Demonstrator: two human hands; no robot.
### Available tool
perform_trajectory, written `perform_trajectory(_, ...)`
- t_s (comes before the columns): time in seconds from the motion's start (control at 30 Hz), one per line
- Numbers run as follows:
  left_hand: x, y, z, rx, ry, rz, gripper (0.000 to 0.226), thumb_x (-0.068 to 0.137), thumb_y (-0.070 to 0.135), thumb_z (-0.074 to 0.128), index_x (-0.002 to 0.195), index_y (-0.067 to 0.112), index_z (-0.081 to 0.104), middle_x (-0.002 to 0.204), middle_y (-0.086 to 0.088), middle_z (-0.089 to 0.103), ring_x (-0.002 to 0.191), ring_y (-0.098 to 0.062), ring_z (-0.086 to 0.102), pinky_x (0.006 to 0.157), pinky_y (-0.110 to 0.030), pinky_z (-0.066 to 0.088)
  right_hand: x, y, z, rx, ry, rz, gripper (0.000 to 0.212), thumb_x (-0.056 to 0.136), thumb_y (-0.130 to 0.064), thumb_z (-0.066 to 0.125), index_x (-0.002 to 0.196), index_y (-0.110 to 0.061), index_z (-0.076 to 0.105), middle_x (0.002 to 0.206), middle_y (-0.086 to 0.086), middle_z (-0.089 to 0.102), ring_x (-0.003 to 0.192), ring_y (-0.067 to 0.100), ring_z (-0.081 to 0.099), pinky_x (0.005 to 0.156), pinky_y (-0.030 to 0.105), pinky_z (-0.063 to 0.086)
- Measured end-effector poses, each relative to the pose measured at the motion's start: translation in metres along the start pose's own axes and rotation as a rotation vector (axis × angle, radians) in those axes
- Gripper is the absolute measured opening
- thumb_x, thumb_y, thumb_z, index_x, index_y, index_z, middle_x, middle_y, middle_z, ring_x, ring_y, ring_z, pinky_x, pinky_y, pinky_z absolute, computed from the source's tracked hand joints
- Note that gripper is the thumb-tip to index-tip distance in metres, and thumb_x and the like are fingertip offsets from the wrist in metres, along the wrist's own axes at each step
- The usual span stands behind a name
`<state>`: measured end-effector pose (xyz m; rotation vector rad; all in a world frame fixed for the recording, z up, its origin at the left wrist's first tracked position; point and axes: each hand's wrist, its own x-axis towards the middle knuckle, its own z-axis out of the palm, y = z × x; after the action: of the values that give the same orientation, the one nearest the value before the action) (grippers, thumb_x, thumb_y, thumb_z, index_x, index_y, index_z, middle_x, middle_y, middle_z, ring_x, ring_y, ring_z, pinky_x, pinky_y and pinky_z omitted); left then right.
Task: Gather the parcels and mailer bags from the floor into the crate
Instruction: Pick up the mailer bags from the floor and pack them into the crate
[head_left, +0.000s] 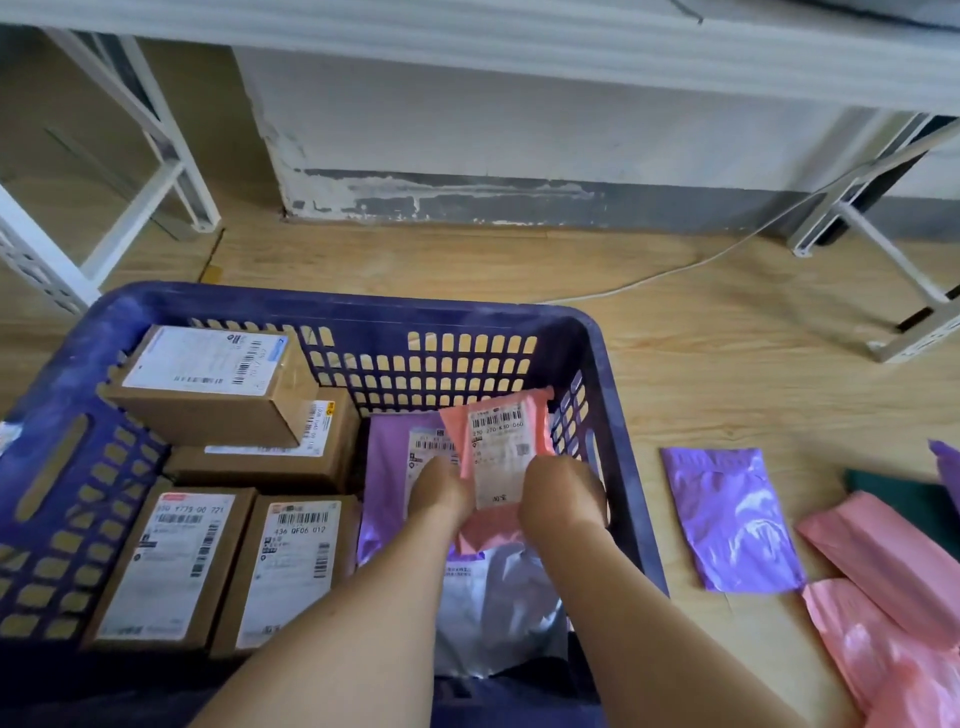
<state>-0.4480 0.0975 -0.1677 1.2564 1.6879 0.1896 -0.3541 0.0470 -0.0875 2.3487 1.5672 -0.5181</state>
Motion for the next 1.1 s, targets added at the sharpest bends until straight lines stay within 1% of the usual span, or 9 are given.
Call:
perform_trajectory(0.17,0.004,-0.005,0.004,0.187,0.0,0.114,0.021,0.083,-0.008,0.047,0.096,0.006,0.055,0.108,-0.012,0.064,0.098,-0.029,0.059,0.064,-0.027,0.037,0.023,0.0,0.01,0.072,0.071,-0.063,0.053,0.086,0.004,0.051,0.134,-0.01,0.035,0.13,0.013,0.049,0.109,0.03,0.059,0.075,0.032,0.049)
perform_trajectory(0.27,0.008,-0.007,0.007,0.27,-0.029,0.159,0.029,0.084,-0.007,0.046,0.107,0.006,0.058,0.111,-0.011,0.065,0.096,-0.028,0.059,0.064,-0.025,0.041,0.035,-0.001,0.027,0.004,0.005,-0.2,0.064,0.086,0.002,0.054,0.141,-0.022,0.031,0.147,0.013,0.025,0.118,0.031,0.052,0.083,0.035,0.052)
perform_trajectory(0.33,0.015,-0.013,0.006,0.373,-0.03,0.239,0.034,0.083,-0.004,0.051,0.113,0.009,0.061,0.118,-0.009,0.063,0.106,-0.028,0.058,0.078,-0.032,0.047,0.041,-0.002,0.04,0.023,-0.066,-0.202,0.074,0.086,0.004,0.052,0.144,-0.034,0.027,0.156,0.009,0.004,0.129,0.032,0.041,0.085,0.036,0.053)
perform_trajectory(0.43,0.028,-0.023,0.003,0.699,-0.02,0.454,0.043,0.082,0.01,0.06,0.124,0.016,0.056,0.141,-0.001,0.041,0.127,-0.027,0.036,0.099,-0.04,0.041,0.051,-0.005,0.057,0.042,-0.156,-0.15,0.08,0.088,0.004,0.044,0.145,-0.045,0.016,0.158,0.005,-0.016,0.137,0.035,0.03,0.076,0.033,0.051)
perform_trajectory(0.57,0.04,-0.031,0.004,0.902,-0.213,0.408,0.061,0.09,0.018,0.046,0.146,0.027,0.025,0.159,0.005,0.004,0.147,-0.023,0.002,0.114,-0.05,0.021,0.069,-0.005,0.07,0.081,-0.259,-0.093,0.083,0.09,0.0,0.044,0.147,-0.044,0.004,0.156,0.012,-0.019,0.12,0.032,0.051,0.066,0.027,0.052)
perform_trajectory(0.67,0.043,-0.031,0.004,0.955,-0.276,0.31,0.066,0.093,0.021,0.044,0.149,0.03,0.012,0.159,0.004,-0.012,0.147,-0.023,-0.013,0.113,-0.059,0.012,0.081,-0.008,0.074,0.108,-0.324,-0.049,0.09,0.089,-0.001,0.047,0.147,-0.044,-0.007,0.156,0.015,-0.02,0.117,0.031,0.054,0.072,0.028,0.056)
perform_trajectory(0.77,0.044,-0.03,0.003,0.934,-0.289,0.264,0.068,0.093,0.018,0.045,0.15,0.031,0.01,0.158,0.005,-0.018,0.145,-0.024,-0.017,0.111,-0.064,0.008,0.087,-0.011,0.079,0.126,-0.352,-0.016,0.096,0.09,-0.016,0.06,0.146,-0.042,-0.014,0.155,0.017,-0.021,0.12,0.032,0.052,0.07,0.03,0.052)
perform_trajectory(0.87,0.046,-0.033,0.001,0.904,-0.291,0.267,0.069,0.093,0.018,0.045,0.149,0.034,0.009,0.158,0.005,-0.018,0.145,-0.024,-0.018,0.111,-0.064,0.007,0.089,-0.012,0.085,0.137,-0.373,0.013,0.112,0.082,-0.017,0.07,0.146,-0.036,-0.02,0.155,0.017,-0.02,0.131,0.038,0.04,0.085,0.038,0.051)
perform_trajectory(1.1,0.05,-0.032,0.001,0.941,-0.322,0.28,0.073,0.093,0.034,0.05,0.15,0.032,0.005,0.158,0.003,-0.018,0.145,-0.025,-0.018,0.111,-0.065,0.01,0.102,-0.015,0.099,0.136,-0.441,0.117,0.119,0.082,-0.024,0.071,0.141,-0.027,-0.032,0.156,0.01,-0.021,0.136,0.039,0.033,0.095,0.043,0.047)
